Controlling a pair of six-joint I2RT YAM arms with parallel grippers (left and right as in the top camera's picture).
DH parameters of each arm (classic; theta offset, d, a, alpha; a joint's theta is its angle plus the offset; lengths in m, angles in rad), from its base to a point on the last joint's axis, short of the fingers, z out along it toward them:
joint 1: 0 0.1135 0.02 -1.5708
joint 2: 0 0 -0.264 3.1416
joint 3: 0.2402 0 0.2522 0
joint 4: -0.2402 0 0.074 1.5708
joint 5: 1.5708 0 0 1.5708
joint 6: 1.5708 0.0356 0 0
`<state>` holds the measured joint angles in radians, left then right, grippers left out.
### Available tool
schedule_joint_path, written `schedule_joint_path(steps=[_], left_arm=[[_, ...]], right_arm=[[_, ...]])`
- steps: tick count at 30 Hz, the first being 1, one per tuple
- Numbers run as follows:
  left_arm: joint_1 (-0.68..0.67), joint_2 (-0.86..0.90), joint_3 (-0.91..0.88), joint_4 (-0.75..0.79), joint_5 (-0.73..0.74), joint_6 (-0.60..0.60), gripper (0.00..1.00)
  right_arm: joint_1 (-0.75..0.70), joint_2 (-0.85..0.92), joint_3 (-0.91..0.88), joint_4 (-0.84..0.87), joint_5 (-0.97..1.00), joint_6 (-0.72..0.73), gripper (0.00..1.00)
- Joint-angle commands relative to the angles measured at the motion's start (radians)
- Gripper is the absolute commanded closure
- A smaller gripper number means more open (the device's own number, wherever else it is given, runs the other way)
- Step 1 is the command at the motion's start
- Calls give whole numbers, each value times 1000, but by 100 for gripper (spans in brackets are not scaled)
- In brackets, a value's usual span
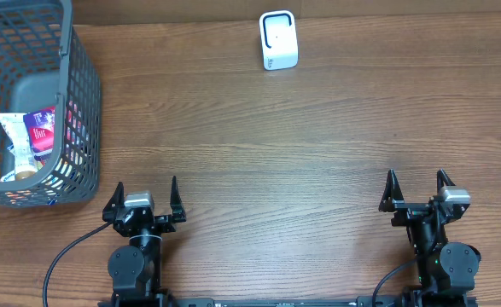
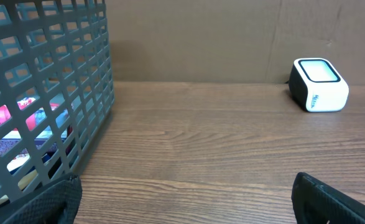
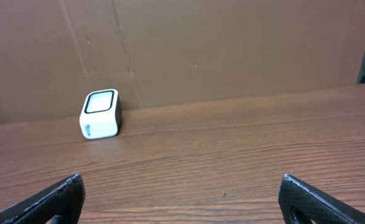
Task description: Scan the item barcode
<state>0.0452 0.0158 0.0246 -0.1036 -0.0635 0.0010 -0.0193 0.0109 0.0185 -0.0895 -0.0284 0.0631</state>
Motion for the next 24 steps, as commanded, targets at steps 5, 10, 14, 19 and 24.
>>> schedule_joint_path(steps=[5, 10, 14, 19, 24], left_arm=[[-6, -11, -9, 24, 176, -145, 0], [-6, -11, -9, 132, 512, -519, 0], [-6, -11, -8, 290, 617, -528, 0], [-6, -6, 137, 267, 521, -348, 0], [-6, 130, 485, -206, 223, -230, 0]], right_arm=[[-2, -8, -10, 6, 2, -4, 0], [-2, -8, -10, 6, 2, -4, 0], [-2, -8, -10, 6, 2, -4, 0], [-2, -8, -10, 6, 1, -4, 0], [-2, -8, -10, 6, 2, -4, 0]])
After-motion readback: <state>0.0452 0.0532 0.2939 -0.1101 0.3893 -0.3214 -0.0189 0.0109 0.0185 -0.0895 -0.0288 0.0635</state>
